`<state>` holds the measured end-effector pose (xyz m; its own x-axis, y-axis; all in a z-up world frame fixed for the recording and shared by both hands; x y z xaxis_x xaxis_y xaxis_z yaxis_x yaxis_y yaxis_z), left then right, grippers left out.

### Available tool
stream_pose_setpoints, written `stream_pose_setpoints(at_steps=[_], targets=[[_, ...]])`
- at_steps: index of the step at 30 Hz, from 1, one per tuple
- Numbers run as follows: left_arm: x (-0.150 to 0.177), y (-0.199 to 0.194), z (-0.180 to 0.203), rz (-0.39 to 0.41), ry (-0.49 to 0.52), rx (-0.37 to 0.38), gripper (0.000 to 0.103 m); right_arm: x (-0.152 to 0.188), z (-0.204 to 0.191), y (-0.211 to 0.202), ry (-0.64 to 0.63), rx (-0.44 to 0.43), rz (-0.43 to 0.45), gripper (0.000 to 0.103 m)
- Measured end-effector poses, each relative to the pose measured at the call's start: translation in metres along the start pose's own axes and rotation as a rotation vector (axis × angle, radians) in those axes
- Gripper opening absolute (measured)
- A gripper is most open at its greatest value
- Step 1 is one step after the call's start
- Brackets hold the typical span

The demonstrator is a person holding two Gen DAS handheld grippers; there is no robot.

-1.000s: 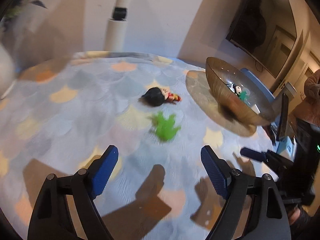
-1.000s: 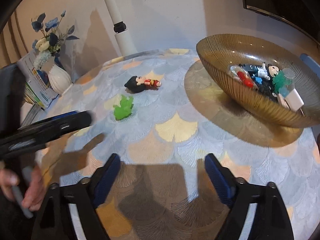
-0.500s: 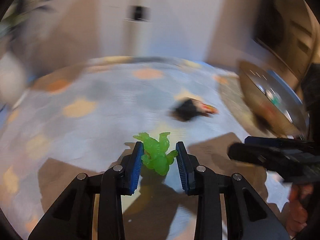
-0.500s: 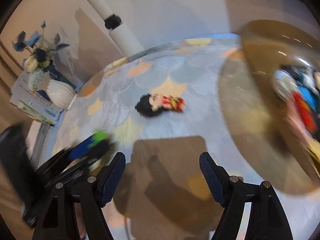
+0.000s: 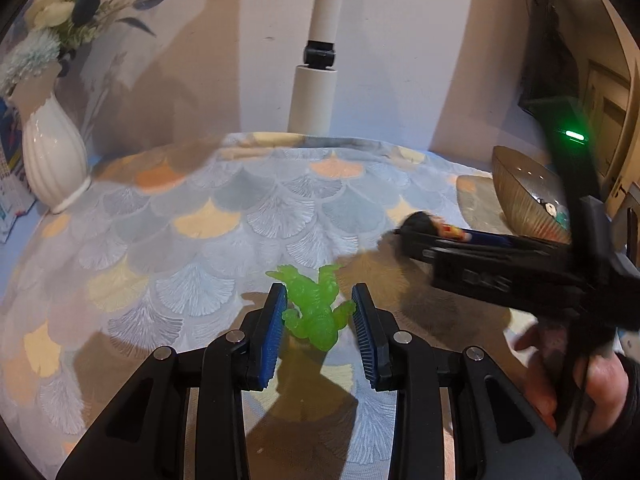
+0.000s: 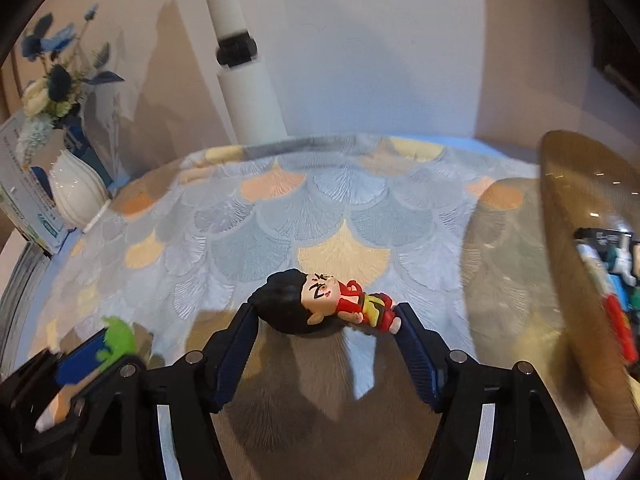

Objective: Organize rigid objects
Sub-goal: 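Grasp the green toy with the left gripper while the right grasps the cartoon figure, then carry the green toy and cartoon figure into the amber bowl and release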

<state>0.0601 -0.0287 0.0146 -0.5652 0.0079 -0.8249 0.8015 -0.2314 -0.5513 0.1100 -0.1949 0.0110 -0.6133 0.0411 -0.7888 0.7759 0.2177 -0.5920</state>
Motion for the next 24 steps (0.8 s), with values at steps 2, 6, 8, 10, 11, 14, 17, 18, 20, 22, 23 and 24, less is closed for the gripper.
stream_pose_setpoints(at_steps=[2,6,8,10,11,14,17,18,20,22,23,24], targets=[[0.000,0.001,-0.004,-0.006,-0.016,-0.006,0.030,0.011,0.002,-0.012,0.012,-0.021,-0.011,0.068],[0.000,0.001,-0.005,-0.003,-0.025,-0.006,0.030,0.043,0.009,-0.049,0.018,-0.032,-0.019,0.068],[0.001,0.000,-0.002,-0.005,-0.008,-0.012,0.030,0.059,0.011,-0.073,0.005,-0.006,0.009,0.068],[0.002,-0.001,0.001,-0.004,0.009,-0.015,0.030,0.070,0.013,-0.088,-0.003,0.002,0.016,0.068],[0.002,-0.001,0.003,-0.006,0.017,-0.018,0.030,0.078,0.018,-0.099,0.003,-0.003,0.013,0.068],[0.004,0.000,0.010,-0.025,0.052,-0.025,0.031,0.085,0.037,-0.109,0.048,0.009,0.012,0.068],[0.010,0.007,0.031,-0.071,0.167,-0.053,0.031,0.087,0.059,-0.119,0.132,0.022,0.023,0.068],[0.011,0.006,0.036,-0.072,0.191,-0.054,0.031,0.087,0.066,-0.123,0.149,0.021,0.030,0.068],[0.013,0.004,0.045,-0.078,0.220,-0.045,0.031,0.086,0.078,-0.135,0.166,0.042,0.056,0.068],[0.015,0.000,0.054,-0.088,0.215,-0.030,0.031,0.082,0.091,-0.153,0.166,0.076,0.101,0.068],[0.014,-0.003,0.058,-0.086,0.206,-0.018,0.031,0.077,0.100,-0.166,0.173,0.092,0.138,0.068],[0.011,-0.005,0.064,-0.082,0.192,0.002,0.031,0.074,0.106,-0.172,0.178,0.099,0.158,0.068]])
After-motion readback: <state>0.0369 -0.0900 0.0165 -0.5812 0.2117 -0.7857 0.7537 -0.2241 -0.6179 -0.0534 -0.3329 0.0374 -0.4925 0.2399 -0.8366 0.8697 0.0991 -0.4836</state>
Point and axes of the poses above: each gripper's, at about its wrist camera, not at the fingertips, and y roughly the way its jaws point, z to its right, x to its underside, the point moved 1 cm from there along y, roughly the way its jaws point, and after that the axes turned 8 degrees about z, right-handed, at the moved point
